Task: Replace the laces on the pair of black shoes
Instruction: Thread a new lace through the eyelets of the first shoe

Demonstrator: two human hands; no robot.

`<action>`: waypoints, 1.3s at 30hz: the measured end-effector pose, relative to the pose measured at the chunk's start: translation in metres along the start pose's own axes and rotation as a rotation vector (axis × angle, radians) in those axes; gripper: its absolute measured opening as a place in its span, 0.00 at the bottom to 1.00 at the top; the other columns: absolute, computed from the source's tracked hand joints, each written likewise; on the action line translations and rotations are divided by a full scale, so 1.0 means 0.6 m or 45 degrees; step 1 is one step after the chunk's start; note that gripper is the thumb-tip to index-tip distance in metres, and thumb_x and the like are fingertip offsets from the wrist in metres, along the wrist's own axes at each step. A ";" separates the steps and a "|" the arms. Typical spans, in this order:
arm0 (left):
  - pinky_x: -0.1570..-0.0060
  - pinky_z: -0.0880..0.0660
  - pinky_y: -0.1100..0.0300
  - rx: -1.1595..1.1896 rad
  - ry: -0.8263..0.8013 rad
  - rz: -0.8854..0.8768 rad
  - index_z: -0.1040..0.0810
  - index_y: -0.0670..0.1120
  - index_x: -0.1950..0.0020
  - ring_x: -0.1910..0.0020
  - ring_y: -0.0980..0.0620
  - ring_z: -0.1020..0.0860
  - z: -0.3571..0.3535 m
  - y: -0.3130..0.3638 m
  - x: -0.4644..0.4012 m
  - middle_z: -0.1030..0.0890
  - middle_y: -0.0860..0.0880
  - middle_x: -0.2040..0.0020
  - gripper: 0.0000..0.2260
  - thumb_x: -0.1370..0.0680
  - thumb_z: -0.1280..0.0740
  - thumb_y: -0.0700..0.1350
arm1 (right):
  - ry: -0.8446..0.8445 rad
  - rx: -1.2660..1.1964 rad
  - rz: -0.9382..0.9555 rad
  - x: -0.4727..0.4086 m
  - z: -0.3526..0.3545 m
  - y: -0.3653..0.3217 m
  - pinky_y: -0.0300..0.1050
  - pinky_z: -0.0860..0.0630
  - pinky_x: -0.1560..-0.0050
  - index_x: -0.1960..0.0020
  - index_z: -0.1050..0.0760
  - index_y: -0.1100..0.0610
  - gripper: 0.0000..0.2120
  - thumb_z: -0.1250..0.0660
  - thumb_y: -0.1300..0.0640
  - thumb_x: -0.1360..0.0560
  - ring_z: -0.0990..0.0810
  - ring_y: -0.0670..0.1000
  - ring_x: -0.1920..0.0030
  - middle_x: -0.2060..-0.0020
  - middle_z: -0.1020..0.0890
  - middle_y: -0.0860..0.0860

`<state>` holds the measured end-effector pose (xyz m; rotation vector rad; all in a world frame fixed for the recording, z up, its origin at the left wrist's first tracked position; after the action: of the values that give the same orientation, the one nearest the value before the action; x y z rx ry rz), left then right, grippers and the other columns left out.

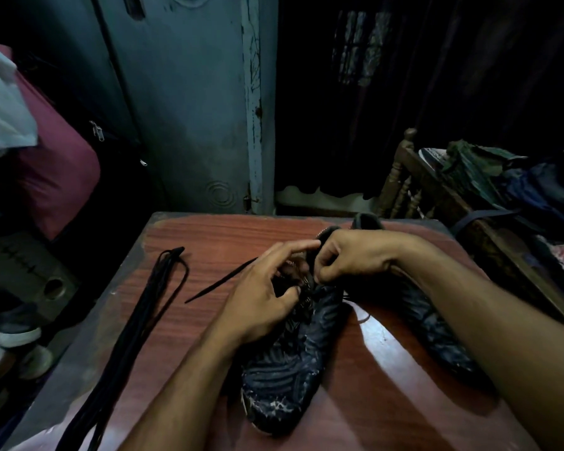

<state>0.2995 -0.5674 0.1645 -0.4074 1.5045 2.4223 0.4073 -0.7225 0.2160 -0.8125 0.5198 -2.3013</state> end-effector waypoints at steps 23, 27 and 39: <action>0.53 0.25 0.69 0.182 0.061 0.026 0.27 0.57 0.28 0.56 0.51 0.18 0.003 0.012 0.001 0.26 0.48 0.43 0.38 0.30 0.33 0.24 | -0.140 -0.186 -0.259 -0.003 -0.002 -0.007 0.35 0.37 0.76 0.60 0.20 0.53 0.10 0.32 0.61 0.21 0.32 0.44 0.74 0.70 0.27 0.48; 0.51 0.24 0.65 0.273 0.016 0.056 0.27 0.57 0.28 0.55 0.51 0.19 0.002 0.012 0.000 0.25 0.49 0.44 0.37 0.29 0.32 0.25 | -0.115 -0.197 -0.276 -0.006 -0.004 -0.005 0.36 0.36 0.74 0.63 0.18 0.50 0.10 0.30 0.60 0.23 0.31 0.45 0.70 0.69 0.25 0.48; 0.53 0.20 0.60 0.226 0.063 0.088 0.27 0.66 0.30 0.56 0.55 0.20 0.002 0.009 0.005 0.27 0.55 0.45 0.39 0.28 0.33 0.26 | 0.060 -0.230 0.043 -0.002 -0.011 0.001 0.44 0.28 0.63 0.61 0.18 0.51 0.11 0.28 0.66 0.26 0.24 0.49 0.63 0.64 0.19 0.52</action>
<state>0.2946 -0.5682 0.1685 -0.3871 1.7648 2.3199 0.4041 -0.7210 0.2105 -0.8291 0.7654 -2.2705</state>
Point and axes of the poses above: each hand's wrist, its own x-axis away from the middle knuckle, its own z-axis out of the back of the hand, y = z × x, the point moved 2 cm from there along -x, towards the middle knuckle
